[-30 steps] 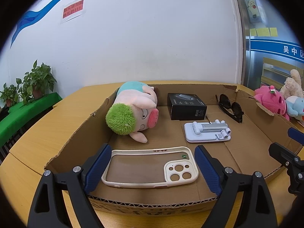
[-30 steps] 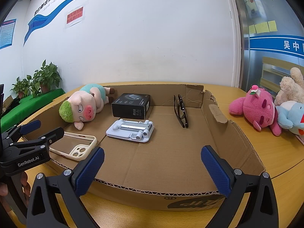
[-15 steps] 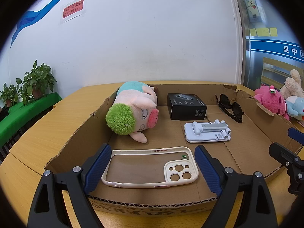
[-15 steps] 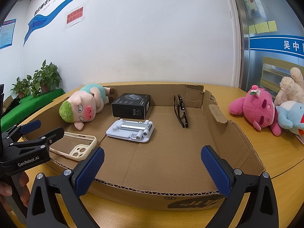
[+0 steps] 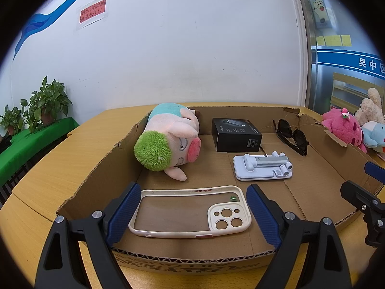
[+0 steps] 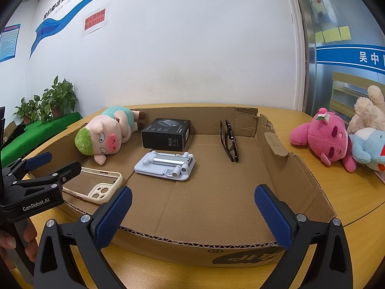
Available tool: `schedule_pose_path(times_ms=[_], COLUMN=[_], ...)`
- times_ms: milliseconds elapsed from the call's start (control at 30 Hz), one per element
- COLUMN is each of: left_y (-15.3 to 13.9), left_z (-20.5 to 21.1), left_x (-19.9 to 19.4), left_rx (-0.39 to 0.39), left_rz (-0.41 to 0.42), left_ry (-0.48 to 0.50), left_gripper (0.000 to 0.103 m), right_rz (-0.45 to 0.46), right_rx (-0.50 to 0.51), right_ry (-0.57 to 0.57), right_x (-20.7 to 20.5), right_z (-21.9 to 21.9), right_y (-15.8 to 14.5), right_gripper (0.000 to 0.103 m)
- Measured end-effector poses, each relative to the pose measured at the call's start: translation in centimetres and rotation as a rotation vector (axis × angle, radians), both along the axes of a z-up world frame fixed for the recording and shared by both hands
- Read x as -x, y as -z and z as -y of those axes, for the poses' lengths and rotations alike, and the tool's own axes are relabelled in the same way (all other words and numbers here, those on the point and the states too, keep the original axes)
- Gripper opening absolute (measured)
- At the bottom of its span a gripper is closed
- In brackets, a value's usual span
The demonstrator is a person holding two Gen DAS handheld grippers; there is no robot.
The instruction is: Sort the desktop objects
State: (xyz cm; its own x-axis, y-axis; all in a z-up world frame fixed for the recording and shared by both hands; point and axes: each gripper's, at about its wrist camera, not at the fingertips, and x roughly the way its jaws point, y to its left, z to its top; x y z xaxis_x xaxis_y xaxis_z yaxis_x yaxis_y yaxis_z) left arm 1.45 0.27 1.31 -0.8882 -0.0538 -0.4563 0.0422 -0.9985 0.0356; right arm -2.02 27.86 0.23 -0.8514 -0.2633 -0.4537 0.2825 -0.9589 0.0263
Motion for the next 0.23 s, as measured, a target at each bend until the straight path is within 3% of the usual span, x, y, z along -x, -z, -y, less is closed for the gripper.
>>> schedule_pose_path(times_ms=[233], left_y=[0.01], left_z=[0.11], left_x=[0.15], left_rx=[0.000], left_rz=[0.001], left_ry=[0.006], left_gripper=[0.089], right_rz=[0.000], right_rx=[0.000], right_ry=[0.001], right_x=[-0.02], right_z=[-0.01], right_y=[-0.03], right_gripper=[0.103])
